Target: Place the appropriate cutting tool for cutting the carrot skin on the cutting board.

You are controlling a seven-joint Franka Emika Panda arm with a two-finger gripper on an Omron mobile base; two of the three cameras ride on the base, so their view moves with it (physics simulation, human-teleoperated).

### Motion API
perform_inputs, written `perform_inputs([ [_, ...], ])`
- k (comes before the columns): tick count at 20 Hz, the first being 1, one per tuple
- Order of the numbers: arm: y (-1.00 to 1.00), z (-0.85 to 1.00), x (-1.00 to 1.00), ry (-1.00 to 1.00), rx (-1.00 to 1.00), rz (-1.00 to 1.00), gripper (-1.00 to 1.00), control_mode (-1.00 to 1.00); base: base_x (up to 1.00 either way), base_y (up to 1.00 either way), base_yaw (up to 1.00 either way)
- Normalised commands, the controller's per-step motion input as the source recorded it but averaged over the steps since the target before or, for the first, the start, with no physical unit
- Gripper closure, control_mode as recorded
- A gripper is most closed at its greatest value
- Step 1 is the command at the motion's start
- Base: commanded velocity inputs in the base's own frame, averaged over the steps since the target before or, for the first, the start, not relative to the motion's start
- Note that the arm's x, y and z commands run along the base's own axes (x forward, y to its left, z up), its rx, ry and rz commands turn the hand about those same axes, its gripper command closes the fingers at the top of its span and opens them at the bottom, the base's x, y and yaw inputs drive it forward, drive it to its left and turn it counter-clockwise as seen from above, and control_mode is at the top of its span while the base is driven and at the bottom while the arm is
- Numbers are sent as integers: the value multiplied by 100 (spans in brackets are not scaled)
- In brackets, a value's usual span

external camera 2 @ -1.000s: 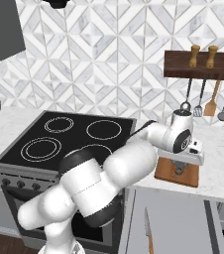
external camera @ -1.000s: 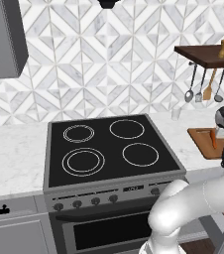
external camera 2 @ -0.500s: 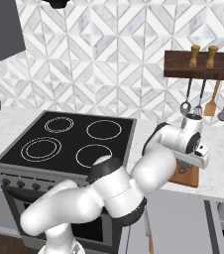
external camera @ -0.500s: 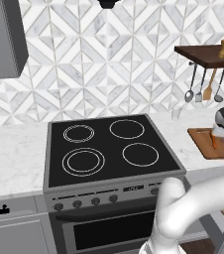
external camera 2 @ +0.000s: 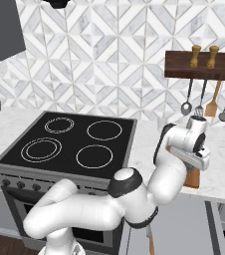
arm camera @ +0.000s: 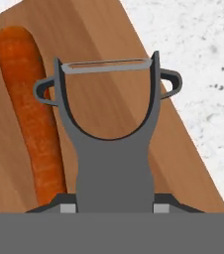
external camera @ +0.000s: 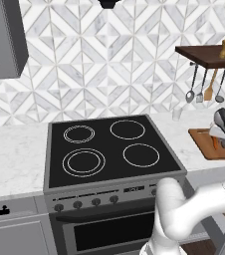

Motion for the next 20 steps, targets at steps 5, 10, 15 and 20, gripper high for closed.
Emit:
perform_inputs([
  [5, -16, -38, 0, 0, 0, -11, 100, -100, 0, 0, 0],
  [10, 0, -28, 0, 0, 0, -10, 100, -100, 0, 0, 0],
  [15, 0, -35, 0, 0, 0, -10, 100, -100, 0, 0, 0],
  [20, 0, -29, 0, 0, 0, -9, -100, -100, 0, 0, 0],
])
